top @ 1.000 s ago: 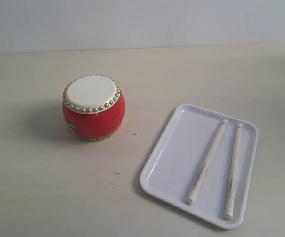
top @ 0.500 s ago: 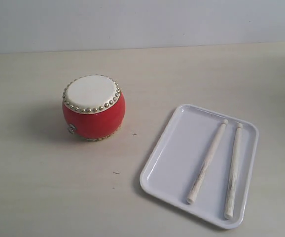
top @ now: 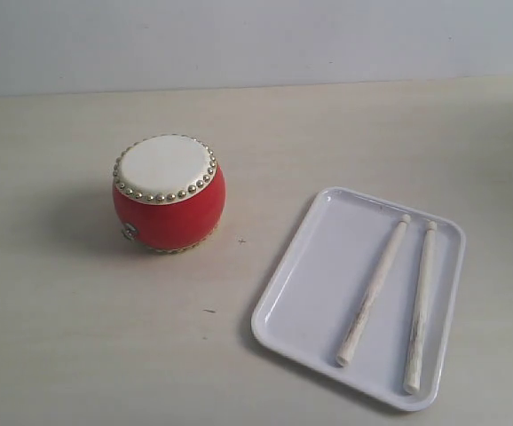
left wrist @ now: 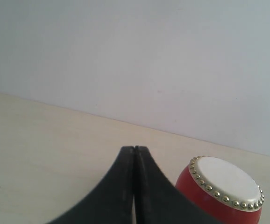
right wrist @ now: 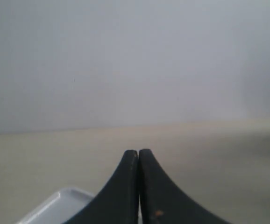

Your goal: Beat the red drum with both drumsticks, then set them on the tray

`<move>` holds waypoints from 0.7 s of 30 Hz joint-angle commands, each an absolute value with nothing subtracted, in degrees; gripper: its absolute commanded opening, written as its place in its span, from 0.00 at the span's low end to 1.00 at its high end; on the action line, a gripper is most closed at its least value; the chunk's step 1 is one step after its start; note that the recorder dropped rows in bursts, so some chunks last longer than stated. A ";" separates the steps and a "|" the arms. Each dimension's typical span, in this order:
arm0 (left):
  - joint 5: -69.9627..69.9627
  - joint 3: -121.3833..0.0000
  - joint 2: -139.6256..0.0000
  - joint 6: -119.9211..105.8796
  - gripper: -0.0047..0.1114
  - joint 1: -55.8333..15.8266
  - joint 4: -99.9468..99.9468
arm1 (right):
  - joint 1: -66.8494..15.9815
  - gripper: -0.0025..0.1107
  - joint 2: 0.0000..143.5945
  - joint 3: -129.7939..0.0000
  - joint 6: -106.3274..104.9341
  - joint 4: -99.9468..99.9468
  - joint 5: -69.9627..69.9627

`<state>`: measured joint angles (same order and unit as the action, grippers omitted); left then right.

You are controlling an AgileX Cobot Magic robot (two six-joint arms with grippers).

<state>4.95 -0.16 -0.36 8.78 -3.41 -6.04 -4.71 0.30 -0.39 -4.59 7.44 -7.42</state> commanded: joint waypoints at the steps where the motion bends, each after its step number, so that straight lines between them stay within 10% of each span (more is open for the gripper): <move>1: 4.54 0.00 0.00 9.20 0.04 -3.27 -5.77 | -4.34 0.02 0.00 0.00 -5.08 4.30 -13.86; 21: 4.54 0.00 0.00 9.20 0.04 -3.27 -5.77 | -4.34 0.02 0.00 0.00 13.53 -3.83 -9.15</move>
